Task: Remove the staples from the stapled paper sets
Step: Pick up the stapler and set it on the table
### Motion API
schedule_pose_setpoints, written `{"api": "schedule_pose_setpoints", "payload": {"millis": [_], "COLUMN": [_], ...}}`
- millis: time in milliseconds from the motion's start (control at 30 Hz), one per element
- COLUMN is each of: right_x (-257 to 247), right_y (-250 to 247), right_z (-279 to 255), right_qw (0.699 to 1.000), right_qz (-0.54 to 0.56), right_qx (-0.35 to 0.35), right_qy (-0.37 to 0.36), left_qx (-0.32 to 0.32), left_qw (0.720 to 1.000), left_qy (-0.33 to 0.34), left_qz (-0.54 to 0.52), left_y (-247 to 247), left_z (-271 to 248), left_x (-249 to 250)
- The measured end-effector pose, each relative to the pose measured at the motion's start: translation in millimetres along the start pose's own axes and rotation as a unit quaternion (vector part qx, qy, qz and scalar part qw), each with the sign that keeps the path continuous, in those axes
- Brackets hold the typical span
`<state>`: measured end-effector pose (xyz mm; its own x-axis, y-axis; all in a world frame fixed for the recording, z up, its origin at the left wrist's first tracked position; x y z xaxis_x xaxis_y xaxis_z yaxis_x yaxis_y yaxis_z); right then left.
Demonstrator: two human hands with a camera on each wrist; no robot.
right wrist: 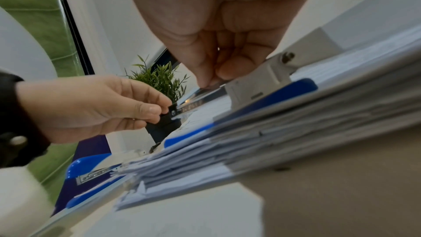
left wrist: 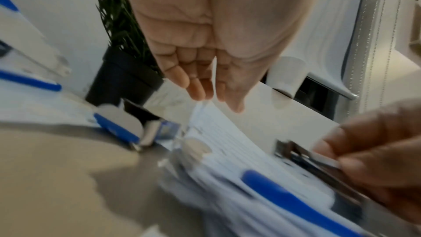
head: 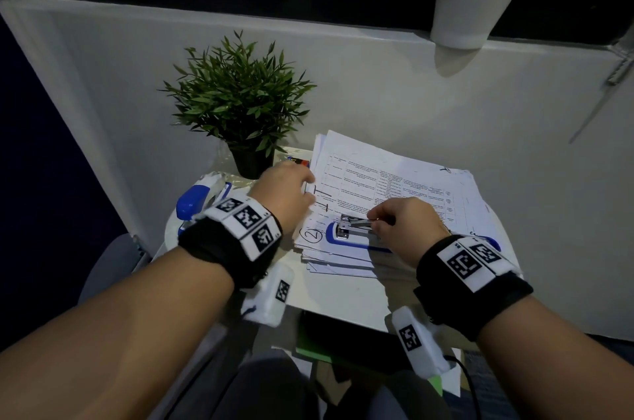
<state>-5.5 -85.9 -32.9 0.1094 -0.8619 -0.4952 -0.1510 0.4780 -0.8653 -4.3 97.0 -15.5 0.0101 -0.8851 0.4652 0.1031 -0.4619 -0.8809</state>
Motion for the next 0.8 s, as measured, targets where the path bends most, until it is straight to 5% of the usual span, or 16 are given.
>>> {"api": "schedule_pose_setpoints", "payload": {"millis": [67, 300, 600, 800], "right_x": [-2.6, -5.8, -7.2, -5.3], "right_y": [1.1, 1.8, 1.6, 3.4], "right_z": [-0.2, -1.4, -3.5, -2.7], "right_qw": [1.0, 0.999, 0.999, 0.999], "right_qz": [-0.017, -0.036, -0.033, -0.032], "right_qx": [-0.007, -0.017, -0.02, -0.026], "right_qy": [-0.006, -0.004, -0.002, -0.001], "left_qx": [-0.006, -0.179, -0.236, -0.193], "left_qw": [0.998, 0.952, 0.926, 0.934], "left_qy": [0.001, 0.009, -0.015, -0.017], "left_qz": [0.058, 0.247, 0.294, 0.301], "left_y": [-4.8, 25.5, 35.8, 26.8], "left_z": [9.3, 18.1, 30.7, 28.1], "left_x": [-11.2, -32.5, -36.2, -31.4]}}
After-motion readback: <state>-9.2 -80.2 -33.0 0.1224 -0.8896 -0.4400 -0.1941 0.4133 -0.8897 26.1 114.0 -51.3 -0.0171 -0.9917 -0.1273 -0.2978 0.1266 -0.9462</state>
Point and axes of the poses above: each hand's wrist, its own z-axis towards the middle knuckle, its own y-axis out of the palm, x = y × z, the point moved 8 cm from there along z, towards the middle knuckle, and after that the axes turned 2 degrees about -z, right-handed, at the moved point
